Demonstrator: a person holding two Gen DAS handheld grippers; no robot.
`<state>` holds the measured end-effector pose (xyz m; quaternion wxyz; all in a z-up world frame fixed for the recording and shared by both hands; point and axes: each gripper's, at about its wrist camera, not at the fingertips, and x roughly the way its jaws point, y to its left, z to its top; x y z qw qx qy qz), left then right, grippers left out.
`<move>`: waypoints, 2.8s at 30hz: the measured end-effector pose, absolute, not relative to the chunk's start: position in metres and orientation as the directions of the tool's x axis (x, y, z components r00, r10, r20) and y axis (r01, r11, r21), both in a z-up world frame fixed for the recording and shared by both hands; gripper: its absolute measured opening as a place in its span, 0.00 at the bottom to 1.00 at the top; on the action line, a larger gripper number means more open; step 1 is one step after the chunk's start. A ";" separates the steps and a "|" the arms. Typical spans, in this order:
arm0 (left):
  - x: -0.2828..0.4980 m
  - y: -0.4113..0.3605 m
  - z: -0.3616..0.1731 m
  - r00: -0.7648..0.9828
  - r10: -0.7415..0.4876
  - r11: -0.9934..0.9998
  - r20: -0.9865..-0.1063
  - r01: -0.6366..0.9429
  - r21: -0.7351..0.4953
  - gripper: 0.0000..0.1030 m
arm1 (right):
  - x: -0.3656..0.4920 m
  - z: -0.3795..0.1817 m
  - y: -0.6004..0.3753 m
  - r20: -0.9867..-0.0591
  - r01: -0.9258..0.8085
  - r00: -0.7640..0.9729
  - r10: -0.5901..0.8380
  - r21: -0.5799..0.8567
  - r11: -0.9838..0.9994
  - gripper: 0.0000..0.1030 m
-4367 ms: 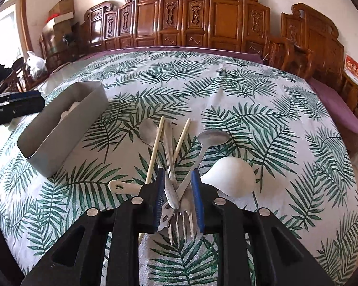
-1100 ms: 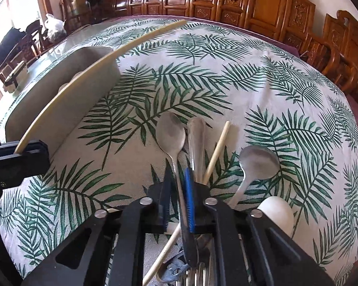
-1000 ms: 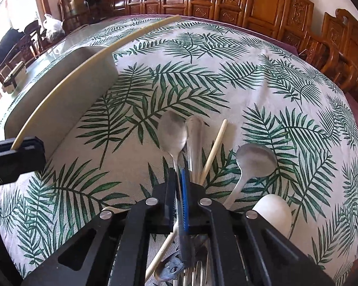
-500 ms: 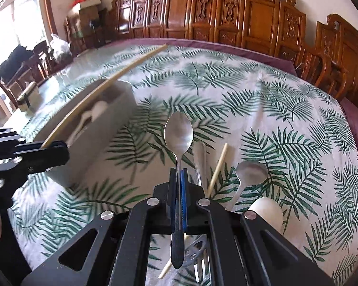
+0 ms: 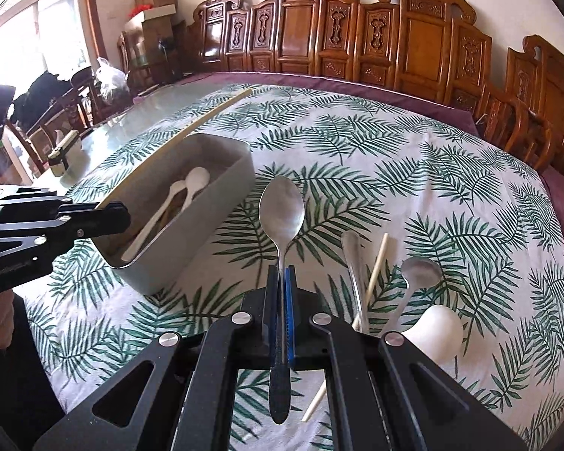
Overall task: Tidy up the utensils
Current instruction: 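Lower the chopstick into the tray and open the left tool while the right tool carries the spoon, then lower the metal spoon into the tray and open the right tool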
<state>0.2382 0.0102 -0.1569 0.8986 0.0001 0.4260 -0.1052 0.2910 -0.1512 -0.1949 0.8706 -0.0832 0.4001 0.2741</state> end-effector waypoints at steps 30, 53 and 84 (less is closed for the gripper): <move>0.269 0.071 -0.189 0.546 -0.124 0.992 -0.829 0.071 -0.101 0.04 | 0.284 -0.194 -0.130 -0.735 -0.576 0.507 0.450 0.099 0.811 0.04; 0.265 0.111 -0.153 0.623 -0.140 0.988 -0.770 0.032 -0.154 0.21 | 0.296 -0.168 -0.058 -0.701 -0.594 0.498 0.511 0.153 0.789 0.04; 0.261 0.161 -0.131 0.704 -0.059 0.982 -0.708 -0.085 -0.166 0.87 | 0.350 -0.221 0.021 -0.763 -0.524 0.450 0.464 0.196 0.829 0.05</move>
